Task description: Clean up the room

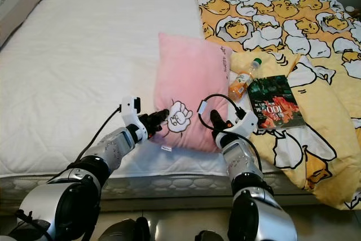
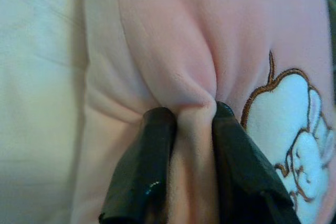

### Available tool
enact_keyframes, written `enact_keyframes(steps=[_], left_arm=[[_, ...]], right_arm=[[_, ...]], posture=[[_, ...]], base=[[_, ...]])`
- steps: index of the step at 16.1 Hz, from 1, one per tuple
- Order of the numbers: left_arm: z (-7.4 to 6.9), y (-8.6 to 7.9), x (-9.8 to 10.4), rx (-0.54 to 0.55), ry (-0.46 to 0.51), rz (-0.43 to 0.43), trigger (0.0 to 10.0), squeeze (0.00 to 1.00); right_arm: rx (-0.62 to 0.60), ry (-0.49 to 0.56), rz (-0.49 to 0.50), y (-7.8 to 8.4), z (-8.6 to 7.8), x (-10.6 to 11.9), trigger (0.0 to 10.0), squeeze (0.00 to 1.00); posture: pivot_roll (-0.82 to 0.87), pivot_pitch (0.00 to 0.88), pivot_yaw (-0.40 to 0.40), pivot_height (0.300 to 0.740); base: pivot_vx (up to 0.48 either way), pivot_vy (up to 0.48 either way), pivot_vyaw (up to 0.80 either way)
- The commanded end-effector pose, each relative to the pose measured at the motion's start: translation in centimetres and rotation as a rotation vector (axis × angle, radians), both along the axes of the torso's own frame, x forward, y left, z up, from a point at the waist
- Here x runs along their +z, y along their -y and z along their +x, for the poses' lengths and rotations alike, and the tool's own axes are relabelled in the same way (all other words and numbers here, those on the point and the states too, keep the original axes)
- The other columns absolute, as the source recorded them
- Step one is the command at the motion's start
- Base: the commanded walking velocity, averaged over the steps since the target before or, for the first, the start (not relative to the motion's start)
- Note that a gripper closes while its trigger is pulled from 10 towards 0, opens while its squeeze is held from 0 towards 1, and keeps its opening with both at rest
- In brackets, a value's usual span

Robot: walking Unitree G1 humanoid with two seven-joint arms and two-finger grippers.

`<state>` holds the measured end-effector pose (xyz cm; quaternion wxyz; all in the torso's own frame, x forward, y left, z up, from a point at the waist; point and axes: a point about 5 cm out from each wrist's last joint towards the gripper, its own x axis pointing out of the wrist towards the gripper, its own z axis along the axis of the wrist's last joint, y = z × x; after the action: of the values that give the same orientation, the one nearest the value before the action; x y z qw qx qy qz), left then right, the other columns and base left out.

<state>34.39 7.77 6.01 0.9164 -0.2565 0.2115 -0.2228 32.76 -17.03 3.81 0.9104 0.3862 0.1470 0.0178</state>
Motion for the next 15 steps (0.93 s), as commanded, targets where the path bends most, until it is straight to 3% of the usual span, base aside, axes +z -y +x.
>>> enact_keyframes(steps=[1, 4, 8, 11, 13, 15], left_arm=[[-0.5, 0.2, -0.9, 0.024, -0.031, 0.044, 0.0, 0.00], [-1.1, 0.6, -1.4, 0.028, -0.049, 0.001, 0.0, 0.00], [-0.6, 0.0, -0.7, -0.002, 0.025, 0.077, 0.0, 0.00], [1.7, -1.1, 2.8, 0.039, 0.187, 0.131, 0.0, 0.00], [3.3, -2.3, 6.4, 0.071, 0.338, 0.137, 0.0, 0.00], [3.7, -3.0, 7.6, 0.097, 0.390, 0.136, 0.0, 0.00]], right_arm=[[0.041, -0.025, -0.029, -0.5, -0.5, -0.7, 0.0, 0.00], [0.014, -0.033, -0.078, 0.1, -1.3, -1.3, 0.0, 0.00], [0.003, 0.006, -0.133, 0.4, -1.1, -0.7, 0.0, 0.00], [0.021, 0.113, -0.248, 0.4, 0.4, 2.1, 0.0, 0.00], [0.008, 0.243, -0.334, 0.5, 1.9, 5.6, 0.0, 0.00], [0.008, 0.299, -0.374, 0.5, 2.3, 7.1, 0.0, 0.00]], posture=[[-0.08, 0.100, 0.004, 0.740], [-0.08, 0.101, 0.005, 0.740], [-0.08, 0.090, 0.008, 0.740], [-0.07, 0.066, 0.008, 0.740], [-0.06, 0.043, 0.007, 0.740], [-0.06, 0.024, 0.007, 0.740]], base=[[0.000, 0.000, 0.00], [0.000, 0.000, 0.00], [0.000, 0.000, 0.00], [0.000, 0.000, 0.00], [0.000, 0.000, 0.00], [0.000, 0.000, 0.00]])
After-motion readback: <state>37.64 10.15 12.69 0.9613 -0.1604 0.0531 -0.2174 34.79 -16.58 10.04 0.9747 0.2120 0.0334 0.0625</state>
